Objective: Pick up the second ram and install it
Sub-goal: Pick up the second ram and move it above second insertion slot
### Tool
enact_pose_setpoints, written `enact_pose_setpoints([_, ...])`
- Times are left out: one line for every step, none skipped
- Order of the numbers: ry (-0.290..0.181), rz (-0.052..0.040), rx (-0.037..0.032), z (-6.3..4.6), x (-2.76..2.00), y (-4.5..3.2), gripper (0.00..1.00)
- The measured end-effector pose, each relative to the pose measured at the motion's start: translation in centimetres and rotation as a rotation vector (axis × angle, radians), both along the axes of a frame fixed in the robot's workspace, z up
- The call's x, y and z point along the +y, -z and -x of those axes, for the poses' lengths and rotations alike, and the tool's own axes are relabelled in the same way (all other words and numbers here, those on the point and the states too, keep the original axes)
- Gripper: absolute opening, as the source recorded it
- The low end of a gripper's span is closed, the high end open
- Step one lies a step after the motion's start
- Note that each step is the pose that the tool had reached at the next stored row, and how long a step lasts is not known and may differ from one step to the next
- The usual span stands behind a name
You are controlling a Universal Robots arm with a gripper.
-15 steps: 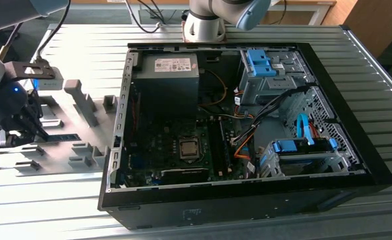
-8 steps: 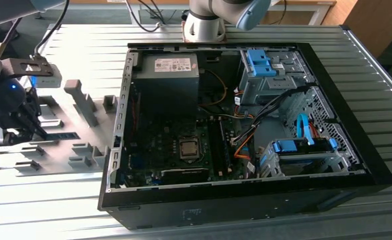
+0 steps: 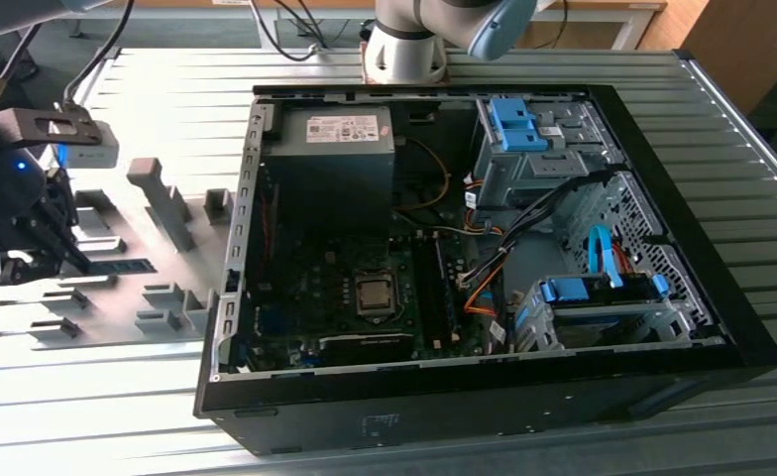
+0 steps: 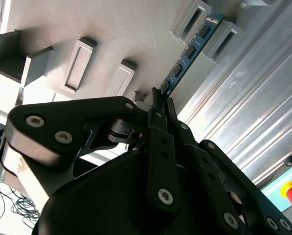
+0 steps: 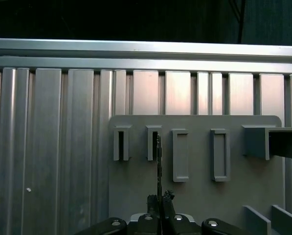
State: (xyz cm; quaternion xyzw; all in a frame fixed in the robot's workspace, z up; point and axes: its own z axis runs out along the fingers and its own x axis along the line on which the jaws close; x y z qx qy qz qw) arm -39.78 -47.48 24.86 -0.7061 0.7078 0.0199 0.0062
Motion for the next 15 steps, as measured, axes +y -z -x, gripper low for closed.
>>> enact_pose_setpoints([0.000,-0.0001,-0.0001,0.00,0.00,-0.06,0.14])
enact_pose_setpoints([0.000,-0.0001,-0.0001,0.00,0.00,-0.11,0.14])
enact_pose_setpoints([0.000,-0.0002,-0.0003,0.00,0.00,-0.13,0.14])
enact_pose_setpoints([0.000,-0.0003,-0.0003,0.00,0.00,-0.15,0.14])
enact_pose_setpoints([0.000,-0.0001,0.0000,0.00,0.00,-0.24,0.14])
enact_pose_setpoints([0.000,-0.0001,0.0000,0.07,0.00,-0.39,0.14])
enact_pose_setpoints([0.000,0.0000,0.0000,0.08,0.00,-0.40,0.14])
enact_pose_setpoints([0.000,-0.0001,-0.0001,0.08,0.00,-0.41,0.14])
enact_pose_setpoints([0.000,-0.0001,-0.0001,0.09,0.00,-0.44,0.14])
enact_pose_setpoints([0.000,-0.0001,-0.0001,0.09,0.00,-0.46,0.14])
enact_pose_setpoints([0.000,-0.0001,0.0000,0.10,0.00,-0.48,0.14])
enact_pose_setpoints([0.000,0.0000,0.0000,0.10,0.00,-0.49,0.14])
enact_pose_setpoints([0.000,-0.0001,-0.0001,0.13,0.00,-0.60,0.14])
enact_pose_setpoints([0.000,-0.0001,0.0000,0.14,0.00,-0.64,0.14])
enact_pose_setpoints([0.000,-0.0001,0.0000,0.14,0.00,-0.65,0.14])
